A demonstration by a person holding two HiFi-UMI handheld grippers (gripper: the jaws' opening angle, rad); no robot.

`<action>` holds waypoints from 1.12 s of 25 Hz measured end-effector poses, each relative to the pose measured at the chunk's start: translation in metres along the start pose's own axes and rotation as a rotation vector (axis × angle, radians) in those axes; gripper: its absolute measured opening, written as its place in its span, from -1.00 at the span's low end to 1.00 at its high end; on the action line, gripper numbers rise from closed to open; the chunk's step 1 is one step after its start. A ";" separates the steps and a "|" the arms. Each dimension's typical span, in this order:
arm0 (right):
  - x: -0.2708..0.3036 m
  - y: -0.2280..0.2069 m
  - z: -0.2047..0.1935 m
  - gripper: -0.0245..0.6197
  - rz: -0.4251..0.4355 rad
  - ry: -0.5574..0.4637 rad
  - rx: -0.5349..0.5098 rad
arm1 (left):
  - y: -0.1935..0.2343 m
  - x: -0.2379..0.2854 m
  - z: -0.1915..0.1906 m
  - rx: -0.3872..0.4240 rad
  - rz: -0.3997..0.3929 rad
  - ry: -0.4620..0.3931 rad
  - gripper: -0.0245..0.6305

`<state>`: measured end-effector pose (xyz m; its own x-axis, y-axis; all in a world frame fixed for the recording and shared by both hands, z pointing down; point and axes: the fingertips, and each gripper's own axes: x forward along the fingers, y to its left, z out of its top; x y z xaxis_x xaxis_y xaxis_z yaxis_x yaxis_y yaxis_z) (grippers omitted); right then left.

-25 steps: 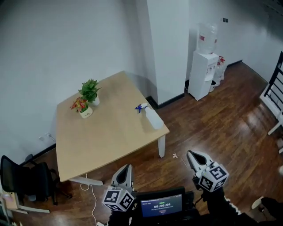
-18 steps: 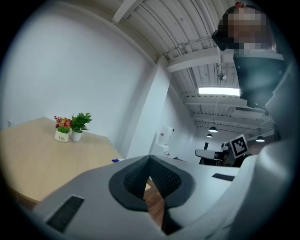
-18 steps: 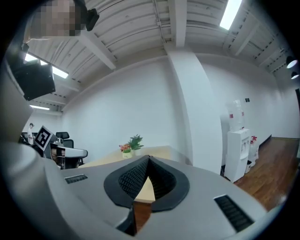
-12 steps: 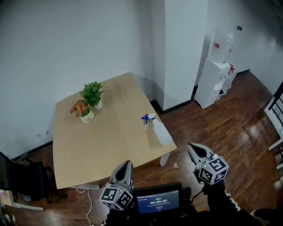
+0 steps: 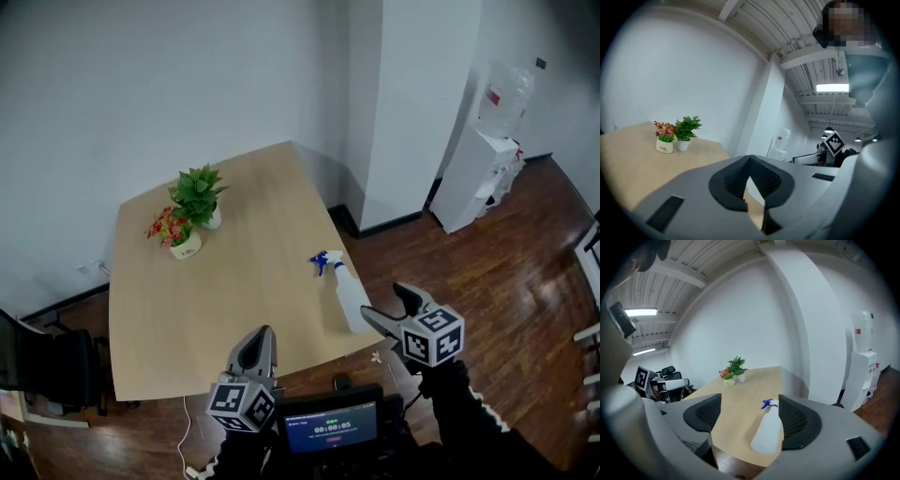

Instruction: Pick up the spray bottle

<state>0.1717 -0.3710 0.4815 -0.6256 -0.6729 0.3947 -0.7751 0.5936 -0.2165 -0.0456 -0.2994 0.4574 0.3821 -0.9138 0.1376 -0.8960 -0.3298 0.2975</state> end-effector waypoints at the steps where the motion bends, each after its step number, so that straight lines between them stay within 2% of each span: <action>1: 0.016 -0.008 -0.004 0.31 0.018 0.041 0.009 | 0.003 0.012 -0.002 0.004 0.025 0.009 -0.94; 2: 0.031 -0.016 -0.006 0.41 0.036 0.081 0.014 | 0.007 0.023 -0.004 0.003 0.052 0.017 -0.94; 6: 0.080 -0.048 -0.015 0.44 0.063 0.199 0.038 | 0.017 0.062 -0.015 -0.004 0.144 0.063 -0.94; 7: 0.089 -0.055 -0.018 0.52 0.057 0.220 0.053 | 0.017 0.070 -0.015 -0.002 0.145 0.070 -0.94; 11: 0.131 -0.068 -0.041 0.52 0.043 0.335 0.108 | 0.032 0.094 -0.017 -0.008 0.116 0.107 -0.94; 14: 0.161 -0.069 -0.069 0.53 0.021 0.461 0.110 | 0.059 0.104 -0.032 -0.064 0.127 0.154 -0.94; 17: 0.187 -0.070 -0.103 0.52 -0.020 0.611 0.097 | 0.079 0.110 -0.037 -0.040 0.119 0.177 -0.94; 20: 0.203 -0.078 -0.134 0.53 -0.067 0.746 0.080 | 0.096 0.114 -0.043 -0.057 0.119 0.182 -0.94; 23: 0.213 -0.088 -0.155 0.52 -0.106 0.824 0.090 | 0.105 0.117 -0.048 -0.078 0.113 0.195 -0.94; 28: 0.224 -0.096 -0.173 0.52 -0.166 0.900 0.126 | 0.112 0.119 -0.052 -0.084 0.092 0.205 -0.94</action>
<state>0.1208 -0.5024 0.7449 -0.2421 -0.1174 0.9631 -0.8854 0.4327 -0.1698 -0.0886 -0.4326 0.5559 0.3449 -0.8691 0.3546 -0.9107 -0.2183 0.3507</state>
